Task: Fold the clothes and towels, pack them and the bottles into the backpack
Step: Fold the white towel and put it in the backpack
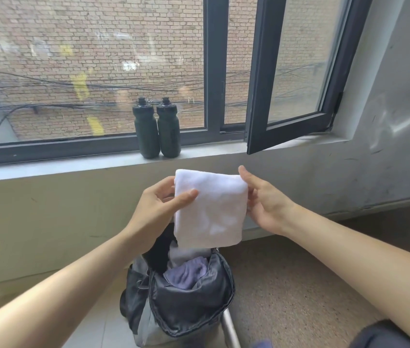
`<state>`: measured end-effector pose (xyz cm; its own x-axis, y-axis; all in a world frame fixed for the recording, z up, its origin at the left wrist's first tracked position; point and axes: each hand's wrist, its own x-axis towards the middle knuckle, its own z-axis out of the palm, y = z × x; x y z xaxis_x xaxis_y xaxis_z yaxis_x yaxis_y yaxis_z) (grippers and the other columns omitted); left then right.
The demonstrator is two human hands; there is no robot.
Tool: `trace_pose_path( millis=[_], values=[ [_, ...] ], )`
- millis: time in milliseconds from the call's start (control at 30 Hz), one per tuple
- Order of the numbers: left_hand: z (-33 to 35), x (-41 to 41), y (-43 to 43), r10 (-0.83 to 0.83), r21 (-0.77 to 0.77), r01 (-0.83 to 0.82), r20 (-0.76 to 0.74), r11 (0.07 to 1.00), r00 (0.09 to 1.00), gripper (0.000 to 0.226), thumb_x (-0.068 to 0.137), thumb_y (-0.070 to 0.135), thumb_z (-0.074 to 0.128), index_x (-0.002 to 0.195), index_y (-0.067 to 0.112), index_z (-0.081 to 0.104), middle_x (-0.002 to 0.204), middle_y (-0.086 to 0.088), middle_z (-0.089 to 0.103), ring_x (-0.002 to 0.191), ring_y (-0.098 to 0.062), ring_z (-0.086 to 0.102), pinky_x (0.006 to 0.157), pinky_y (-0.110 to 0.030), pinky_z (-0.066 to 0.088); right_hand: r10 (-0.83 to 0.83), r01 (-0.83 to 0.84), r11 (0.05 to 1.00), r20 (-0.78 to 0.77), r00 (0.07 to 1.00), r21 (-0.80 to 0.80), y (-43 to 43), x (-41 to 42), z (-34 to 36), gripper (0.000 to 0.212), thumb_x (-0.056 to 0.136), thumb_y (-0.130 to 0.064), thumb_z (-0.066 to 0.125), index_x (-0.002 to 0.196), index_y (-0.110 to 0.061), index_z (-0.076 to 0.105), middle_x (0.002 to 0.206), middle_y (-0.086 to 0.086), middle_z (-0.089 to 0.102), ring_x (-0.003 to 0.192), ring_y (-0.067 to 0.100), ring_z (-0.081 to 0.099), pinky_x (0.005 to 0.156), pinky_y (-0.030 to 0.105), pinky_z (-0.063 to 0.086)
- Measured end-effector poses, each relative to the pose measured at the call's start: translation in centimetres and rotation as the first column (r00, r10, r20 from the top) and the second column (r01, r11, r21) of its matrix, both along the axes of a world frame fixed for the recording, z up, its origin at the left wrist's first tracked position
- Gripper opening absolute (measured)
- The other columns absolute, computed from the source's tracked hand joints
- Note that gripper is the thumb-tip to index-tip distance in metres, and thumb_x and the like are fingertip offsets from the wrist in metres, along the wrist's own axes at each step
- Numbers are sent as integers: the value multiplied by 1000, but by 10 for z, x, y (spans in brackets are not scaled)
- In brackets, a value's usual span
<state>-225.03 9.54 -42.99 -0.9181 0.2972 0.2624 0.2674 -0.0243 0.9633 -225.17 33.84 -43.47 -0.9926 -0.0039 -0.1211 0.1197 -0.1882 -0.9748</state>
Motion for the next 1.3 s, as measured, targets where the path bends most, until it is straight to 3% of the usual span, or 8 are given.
trace_pose_path(
  millis=[133, 233, 333, 567, 733, 1000, 1167, 1300],
  values=[
    [-4, -3, 0, -55, -69, 55, 9, 996, 998, 45, 88, 12, 80, 127, 26, 64, 117, -4, 77, 101, -26, 76, 86, -41, 63, 142, -141, 990, -40, 989, 25, 1, 4, 0, 60, 85, -40, 76, 136, -12, 60, 115, 6, 73, 102, 24, 71, 89, 39, 58],
    [-6, -7, -2, -86, -70, 89, 41, 994, 995, 52, 88, 6, 78, 130, 28, 58, 114, -8, 77, 102, -29, 76, 85, -46, 62, 199, -196, 980, -68, 978, 46, 3, 5, -3, 62, 80, -15, 79, 137, -17, 56, 133, 13, 67, 119, 34, 66, 101, 55, 53],
    [-9, -11, -6, -72, -80, 77, 65, 994, 995, 53, 88, 4, 78, 130, 27, 56, 111, -8, 77, 100, -30, 76, 84, -48, 62, 232, -226, 971, -77, 970, 76, 4, 7, -3, 60, 84, 0, 76, 136, -20, 55, 134, 12, 65, 116, 32, 68, 89, 49, 60],
    [-15, -23, -11, 33, -38, -27, 160, 999, 987, 73, 81, 5, 83, 134, 28, 40, 115, -7, 76, 102, -27, 76, 81, -48, 61, 137, -118, 977, -96, 986, 178, -3, 8, -3, 51, 91, 3, 69, 131, -23, 54, 130, 13, 65, 115, 33, 68, 97, 59, 54],
    [-10, -22, -14, -80, 33, 75, 177, 997, 981, 52, 84, -1, 77, 131, 17, 64, 121, -11, 75, 111, -35, 72, 74, -39, 63, 45, -30, 990, -104, 994, 137, -8, 6, 2, 58, 92, 3, 67, 137, -20, 40, 122, 12, 67, 114, 37, 68, 97, 63, 52],
    [-9, -25, -15, -190, 137, 166, 188, 977, 963, 44, 86, -2, 69, 124, 20, 65, 116, -14, 74, 96, -31, 71, 74, -41, 58, 259, -262, 965, -153, 954, -1, -2, 11, 11, 46, 97, 4, 57, 139, -16, 59, 133, 17, 66, 113, 33, 67, 98, 51, 53],
    [-9, -30, -21, -265, 119, 245, 203, 962, 943, 32, 75, -2, 60, 86, 25, 72, 89, -7, 66, 76, -25, 62, 63, -33, 52, 290, -297, 954, -170, 942, -22, 0, 13, 11, 26, 97, 5, 56, 108, -11, 72, 104, 12, 72, 88, 25, 72, 75, 37, 64],
    [-3, -25, -24, -331, 122, 309, 274, 943, 903, 30, 71, -2, 50, 91, 15, 65, 83, -6, 64, 70, -22, 61, 60, -29, 54, 250, -232, 966, -194, 948, 110, 1, 15, 9, 45, 93, 18, 50, 77, -15, 76, 96, 20, 67, 76, 29, 64, 60, 36, 55]
  ],
)
